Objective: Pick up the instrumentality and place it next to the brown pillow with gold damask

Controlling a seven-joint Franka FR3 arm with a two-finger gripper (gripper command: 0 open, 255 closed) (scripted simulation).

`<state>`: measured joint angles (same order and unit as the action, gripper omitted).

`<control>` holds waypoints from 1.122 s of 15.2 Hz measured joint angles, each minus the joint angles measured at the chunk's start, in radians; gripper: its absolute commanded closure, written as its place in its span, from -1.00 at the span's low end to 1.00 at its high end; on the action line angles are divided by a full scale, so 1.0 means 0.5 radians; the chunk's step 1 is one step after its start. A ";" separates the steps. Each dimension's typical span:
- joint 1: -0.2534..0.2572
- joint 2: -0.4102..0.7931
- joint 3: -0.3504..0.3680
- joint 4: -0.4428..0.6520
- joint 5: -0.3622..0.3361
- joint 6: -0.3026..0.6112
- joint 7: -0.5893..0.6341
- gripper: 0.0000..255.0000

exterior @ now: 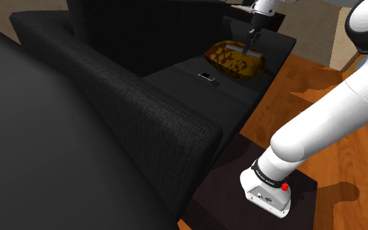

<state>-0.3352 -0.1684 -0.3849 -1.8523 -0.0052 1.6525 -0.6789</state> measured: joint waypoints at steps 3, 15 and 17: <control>-0.049 -0.022 -0.065 -0.050 -0.024 0.027 -0.108 1.00; -0.064 -0.005 -0.092 -0.346 -0.025 0.337 -0.148 1.00; -0.063 -0.008 -0.090 -0.402 -0.026 0.389 -0.145 1.00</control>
<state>-0.3668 -0.1725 -0.4300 -2.0530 -0.0180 1.8472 -0.7512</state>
